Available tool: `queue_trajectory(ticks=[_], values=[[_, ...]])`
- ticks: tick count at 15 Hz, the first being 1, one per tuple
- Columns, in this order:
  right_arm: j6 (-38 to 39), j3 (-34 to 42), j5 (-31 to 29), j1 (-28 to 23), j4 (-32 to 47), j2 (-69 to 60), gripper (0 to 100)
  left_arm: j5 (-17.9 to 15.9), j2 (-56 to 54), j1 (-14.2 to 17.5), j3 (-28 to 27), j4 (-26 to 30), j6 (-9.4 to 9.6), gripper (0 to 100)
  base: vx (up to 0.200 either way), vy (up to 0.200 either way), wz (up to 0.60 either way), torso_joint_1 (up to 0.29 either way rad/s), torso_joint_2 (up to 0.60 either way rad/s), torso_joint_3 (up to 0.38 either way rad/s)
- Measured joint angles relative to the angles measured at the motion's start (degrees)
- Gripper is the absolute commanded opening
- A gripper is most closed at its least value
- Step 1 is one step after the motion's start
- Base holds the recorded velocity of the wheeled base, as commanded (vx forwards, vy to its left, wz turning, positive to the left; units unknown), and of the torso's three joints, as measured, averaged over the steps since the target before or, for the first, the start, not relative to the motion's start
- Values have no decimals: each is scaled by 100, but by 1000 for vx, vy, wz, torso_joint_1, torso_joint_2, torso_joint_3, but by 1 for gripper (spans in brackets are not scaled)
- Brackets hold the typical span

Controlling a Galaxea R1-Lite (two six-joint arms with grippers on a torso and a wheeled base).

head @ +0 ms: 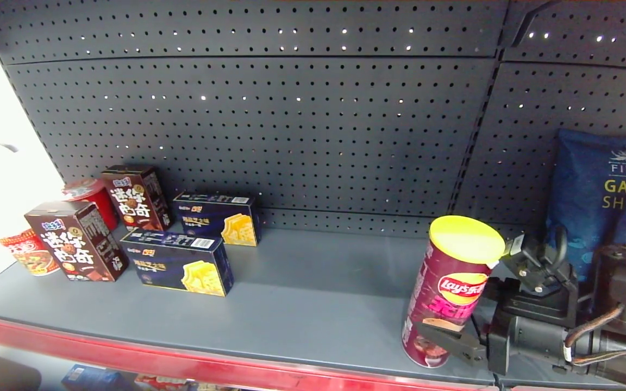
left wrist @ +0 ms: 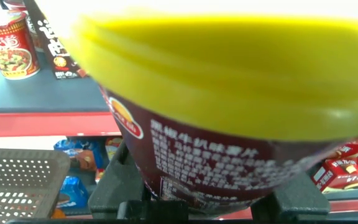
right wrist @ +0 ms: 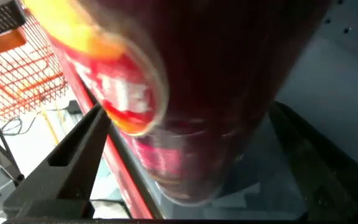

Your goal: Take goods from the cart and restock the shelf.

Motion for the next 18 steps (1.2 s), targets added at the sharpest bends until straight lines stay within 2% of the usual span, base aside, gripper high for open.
queue_trajectory(ticks=[3, 8, 14, 18], values=[[-2, 295, -28, -5, 52, -542, 100, 50, 0, 0, 5, 0, 0, 0, 0, 0, 0, 0, 0, 0], [0, 795, -510, -249, 334, -1665, 100, 41, 0, 0, -15, 0, 7, 0, 0, 0, 0, 0, 0, 0], [178, 863, -2397, -511, 2356, -3512, 100, -100, 77, -87, -456, 44, 27, 0, 0, 0, 0, 0, 0, 0], [233, 828, -2957, -1009, 4536, -5488, 100, -178, 435, -395, -772, 0, 38, 0, 0, 0, 0, 0, 0, 0]])
